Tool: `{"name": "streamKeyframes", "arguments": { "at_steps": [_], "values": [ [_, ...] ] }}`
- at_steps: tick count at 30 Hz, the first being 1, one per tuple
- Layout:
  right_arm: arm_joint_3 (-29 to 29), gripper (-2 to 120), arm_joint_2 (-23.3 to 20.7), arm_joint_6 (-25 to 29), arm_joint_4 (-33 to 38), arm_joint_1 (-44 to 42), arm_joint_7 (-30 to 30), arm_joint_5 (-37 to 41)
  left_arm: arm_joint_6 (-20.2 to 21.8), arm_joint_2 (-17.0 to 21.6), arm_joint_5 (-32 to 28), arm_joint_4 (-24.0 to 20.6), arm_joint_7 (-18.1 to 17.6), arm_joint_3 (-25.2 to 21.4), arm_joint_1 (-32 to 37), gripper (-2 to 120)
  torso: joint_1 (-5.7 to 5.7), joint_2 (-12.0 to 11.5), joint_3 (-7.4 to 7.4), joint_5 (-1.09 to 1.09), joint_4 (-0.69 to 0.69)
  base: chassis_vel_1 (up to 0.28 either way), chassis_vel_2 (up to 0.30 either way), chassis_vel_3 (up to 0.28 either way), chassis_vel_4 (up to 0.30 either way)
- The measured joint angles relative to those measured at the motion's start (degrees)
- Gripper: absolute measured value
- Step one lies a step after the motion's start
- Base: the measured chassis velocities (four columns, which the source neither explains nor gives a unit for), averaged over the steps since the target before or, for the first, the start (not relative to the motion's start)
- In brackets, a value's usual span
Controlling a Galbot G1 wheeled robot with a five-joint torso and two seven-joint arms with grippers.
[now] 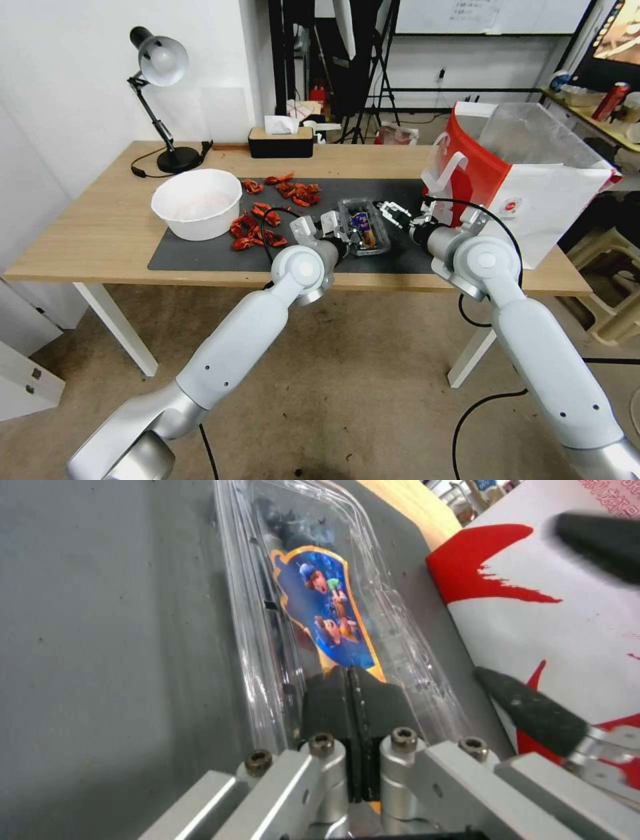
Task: Close the takeout container lid, then place the container into the takeout bag.
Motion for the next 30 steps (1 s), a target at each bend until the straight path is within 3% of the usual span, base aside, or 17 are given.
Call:
{"name": "streamKeyframes", "arguments": {
  "at_steps": [16,30],
  "values": [
    [-4.57,100,-0.80,-9.97,-6.44,7.04,4.31,1.19,-0.58,0.39,-0.71,-0.84,-0.63,-0.40,0.37,0,0.01,0.00,0.00,0.00,0.00,0.000,0.000,0.000,0.000],
    [-6.34,100,-0.71,-10.94,-7.77,8.12,3.69,4.74,-0.94,1.14,-1.29,-0.80,-0.73,-0.36,-0.09,0,0.00,0.00,0.00,0.00,0.00,0.000,0.000,0.000,0.000]
  ]
}}
